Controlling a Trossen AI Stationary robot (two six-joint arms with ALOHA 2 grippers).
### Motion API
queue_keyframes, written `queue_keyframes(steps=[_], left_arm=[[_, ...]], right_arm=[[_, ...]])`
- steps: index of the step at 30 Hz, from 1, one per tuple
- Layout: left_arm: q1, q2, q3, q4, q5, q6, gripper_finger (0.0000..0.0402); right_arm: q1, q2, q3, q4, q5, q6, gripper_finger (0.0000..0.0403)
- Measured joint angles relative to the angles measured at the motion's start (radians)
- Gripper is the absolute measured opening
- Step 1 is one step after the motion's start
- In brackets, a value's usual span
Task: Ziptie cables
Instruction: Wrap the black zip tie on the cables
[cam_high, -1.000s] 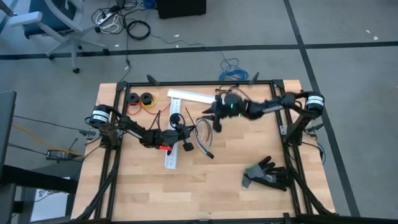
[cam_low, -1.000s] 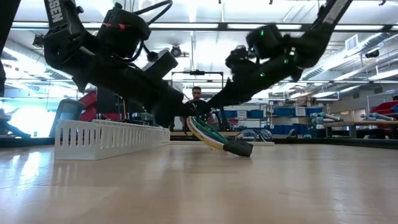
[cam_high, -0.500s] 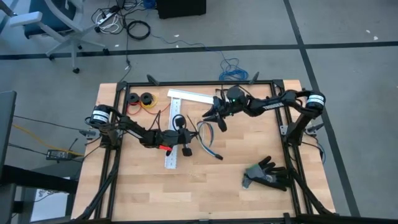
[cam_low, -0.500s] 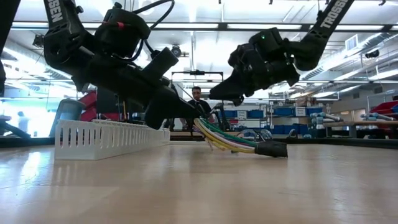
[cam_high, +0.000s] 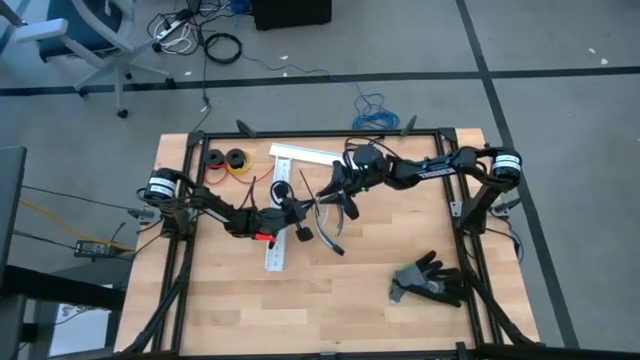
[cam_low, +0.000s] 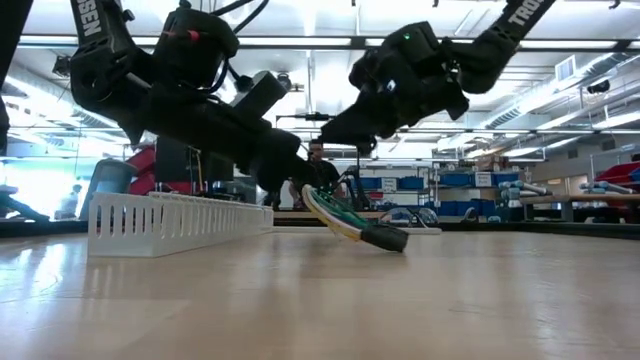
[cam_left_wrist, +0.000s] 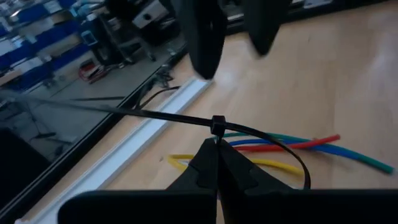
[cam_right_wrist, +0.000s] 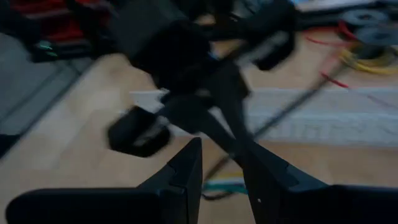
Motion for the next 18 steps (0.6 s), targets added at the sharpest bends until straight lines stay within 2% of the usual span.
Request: queue_keyframes(steps=[4, 12, 18], left_arm=[[0.0, 0.0, 0.0, 0.001, -0.013, -0.011, 0.0003], [0.0, 0.0, 0.036, -0.018, -0.111, -0.032, 0.0003], [0.0, 0.0, 0.068, -0.079, -0.113, -0.032, 0.0003]], right_arm=[[-0.002, 0.0, 0.035, -0.053, 0.087, -0.002, 0.0099], [0.013, 0.001, 0.035, -0.04, 0.222, 0.082, 0.0099], [0.021, 0.023, 0.037, 0.014, 0.197, 0.087, 0.0098]])
